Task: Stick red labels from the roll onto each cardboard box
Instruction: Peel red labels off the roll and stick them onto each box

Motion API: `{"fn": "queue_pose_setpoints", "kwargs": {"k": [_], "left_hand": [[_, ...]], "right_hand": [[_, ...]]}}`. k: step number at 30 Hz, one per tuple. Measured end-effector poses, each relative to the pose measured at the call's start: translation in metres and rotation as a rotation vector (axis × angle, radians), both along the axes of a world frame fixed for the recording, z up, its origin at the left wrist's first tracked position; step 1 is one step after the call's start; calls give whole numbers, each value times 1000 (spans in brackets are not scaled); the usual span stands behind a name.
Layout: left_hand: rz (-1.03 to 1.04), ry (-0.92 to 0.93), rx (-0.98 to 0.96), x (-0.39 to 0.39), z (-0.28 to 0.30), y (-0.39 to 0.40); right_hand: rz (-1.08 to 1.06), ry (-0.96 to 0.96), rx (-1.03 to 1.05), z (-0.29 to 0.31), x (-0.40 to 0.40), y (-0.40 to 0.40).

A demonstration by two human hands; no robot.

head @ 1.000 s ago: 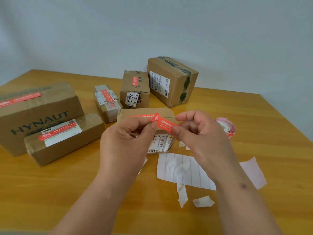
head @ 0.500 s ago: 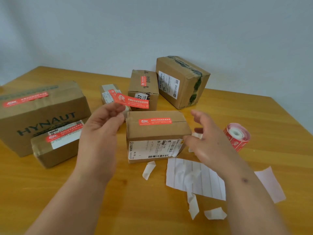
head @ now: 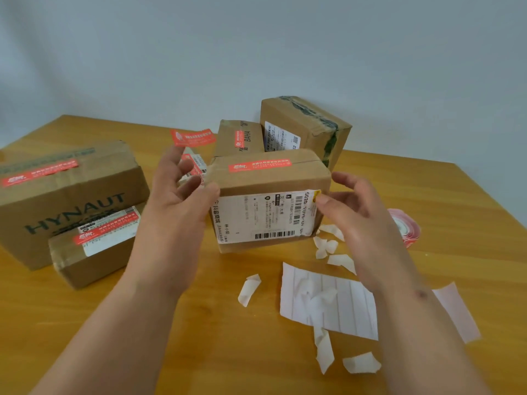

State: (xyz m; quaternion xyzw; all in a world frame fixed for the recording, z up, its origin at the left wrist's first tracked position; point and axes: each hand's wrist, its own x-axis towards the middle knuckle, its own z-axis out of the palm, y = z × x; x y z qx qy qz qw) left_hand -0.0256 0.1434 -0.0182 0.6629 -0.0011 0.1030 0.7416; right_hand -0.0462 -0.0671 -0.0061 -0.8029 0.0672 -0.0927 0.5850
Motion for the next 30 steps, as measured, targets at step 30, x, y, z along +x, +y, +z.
{"fn": "queue_pose_setpoints", "kwargs": {"k": [30], "left_hand": [[105, 168, 396, 12, -16, -14]], "right_hand": [[-50, 165, -498, -22, 19, 11]]}}
